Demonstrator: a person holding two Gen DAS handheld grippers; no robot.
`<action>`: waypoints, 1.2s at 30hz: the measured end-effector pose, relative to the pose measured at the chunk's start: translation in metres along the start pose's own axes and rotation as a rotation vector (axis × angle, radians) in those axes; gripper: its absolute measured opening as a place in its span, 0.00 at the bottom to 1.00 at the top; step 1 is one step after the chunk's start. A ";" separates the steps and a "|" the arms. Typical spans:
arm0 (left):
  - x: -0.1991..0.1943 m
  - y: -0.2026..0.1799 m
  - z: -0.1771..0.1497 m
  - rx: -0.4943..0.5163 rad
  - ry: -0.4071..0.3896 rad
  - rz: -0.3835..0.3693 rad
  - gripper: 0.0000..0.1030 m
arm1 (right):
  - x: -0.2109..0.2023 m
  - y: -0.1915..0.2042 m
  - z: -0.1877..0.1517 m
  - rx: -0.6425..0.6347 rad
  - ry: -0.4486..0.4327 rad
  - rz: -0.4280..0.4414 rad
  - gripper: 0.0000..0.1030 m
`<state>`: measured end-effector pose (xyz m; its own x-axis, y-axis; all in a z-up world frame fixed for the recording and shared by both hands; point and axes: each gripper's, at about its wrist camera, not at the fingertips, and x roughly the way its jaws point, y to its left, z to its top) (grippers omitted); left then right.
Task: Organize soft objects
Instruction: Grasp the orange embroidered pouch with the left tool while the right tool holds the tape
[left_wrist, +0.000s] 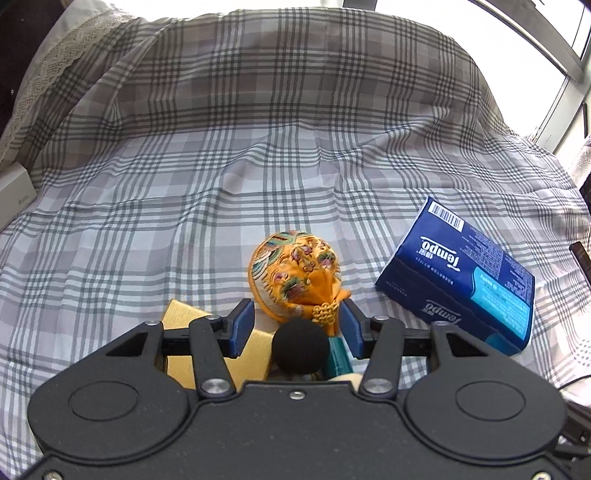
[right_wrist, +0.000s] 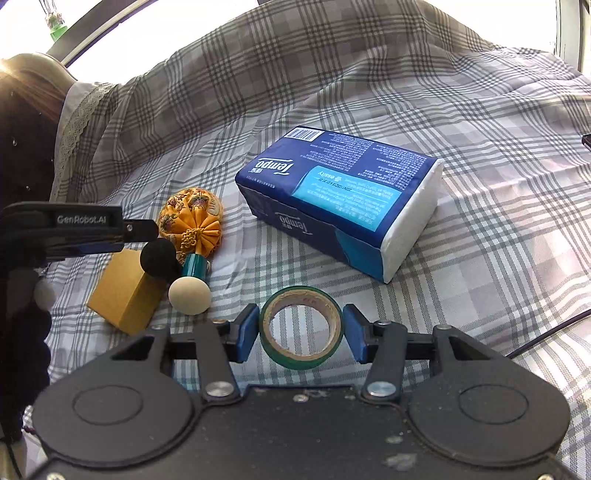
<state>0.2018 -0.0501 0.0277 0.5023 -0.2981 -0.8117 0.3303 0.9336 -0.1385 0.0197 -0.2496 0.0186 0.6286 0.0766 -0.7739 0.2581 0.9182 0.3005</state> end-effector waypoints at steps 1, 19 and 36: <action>0.006 0.001 0.005 -0.016 0.011 -0.004 0.49 | 0.000 -0.002 0.000 0.002 -0.002 0.002 0.47; 0.067 -0.014 0.022 0.037 0.040 0.108 0.68 | 0.013 -0.012 0.004 0.027 0.004 0.040 0.47; 0.058 -0.006 0.018 -0.046 0.006 0.077 0.57 | 0.016 -0.010 0.004 0.014 0.003 0.047 0.47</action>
<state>0.2432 -0.0765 -0.0082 0.5199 -0.2235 -0.8245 0.2539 0.9620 -0.1007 0.0303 -0.2589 0.0052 0.6383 0.1208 -0.7602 0.2381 0.9082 0.3442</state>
